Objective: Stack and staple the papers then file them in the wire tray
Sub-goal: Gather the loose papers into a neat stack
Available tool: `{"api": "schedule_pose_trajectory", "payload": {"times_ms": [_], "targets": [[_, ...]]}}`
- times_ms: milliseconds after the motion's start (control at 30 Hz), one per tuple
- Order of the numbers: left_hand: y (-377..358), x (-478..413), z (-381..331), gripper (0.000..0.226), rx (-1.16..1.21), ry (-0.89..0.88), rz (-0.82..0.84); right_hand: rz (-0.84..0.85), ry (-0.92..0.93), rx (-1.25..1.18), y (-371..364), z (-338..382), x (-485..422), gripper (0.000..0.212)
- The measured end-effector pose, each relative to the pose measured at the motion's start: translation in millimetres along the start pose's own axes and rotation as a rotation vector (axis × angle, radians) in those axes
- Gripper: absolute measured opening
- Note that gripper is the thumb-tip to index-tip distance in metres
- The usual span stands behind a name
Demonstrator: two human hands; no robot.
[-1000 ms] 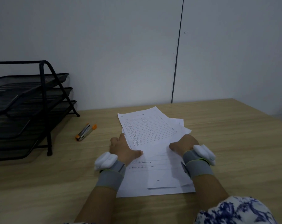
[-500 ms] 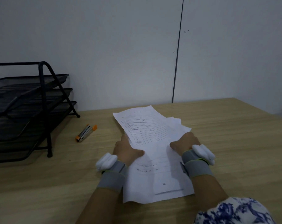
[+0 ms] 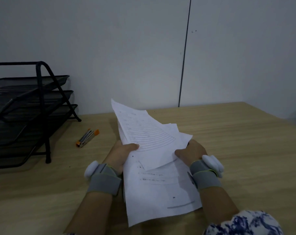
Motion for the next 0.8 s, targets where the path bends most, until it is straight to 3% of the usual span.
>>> {"api": "schedule_pose_trajectory", "payload": {"times_ms": [67,167,267,400,600,733,800], "targets": [[3.6,-0.8,-8.9,0.039,-0.069,-0.139,-0.052,-0.016,-0.019,-0.097,2.2,-1.3,2.0,0.005],[-4.1,7.4,-28.1,0.027,-0.208,-0.396,-0.05,-0.103,-0.077,-0.319,6.7,-6.1,-0.1,0.05],[-14.7,18.6,-45.1,0.016,-0.237,-0.541,0.014,-0.151,-0.072,-0.597,12.9,-3.7,-1.1,0.06],[-21.2,33.6,-63.2,0.022,-0.221,-0.657,0.091,-0.149,-0.022,-0.699,24.2,2.6,-0.3,0.057],[-29.6,55.6,-88.6,0.025,-0.205,-0.752,0.232,-0.045,0.085,-0.631,48.0,30.5,-7.7,0.053],[-26.8,65.9,-98.4,0.026,-0.158,-0.823,0.302,0.075,0.158,-0.687,50.0,44.0,-4.2,0.021],[-22.2,68.8,-104.5,0.024,-0.135,-0.861,0.283,0.119,0.165,-0.79,50.1,47.7,-0.7,0.016]]}}
Point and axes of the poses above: each hand's wrist, its own x-axis away from the middle knuckle, its own y-axis out of the back of the hand, z = x × y, the point moved 4 cm from there along -x, towards the middle knuckle, and after that the axes turned 9 degrees about x, right-handed, at the moved point
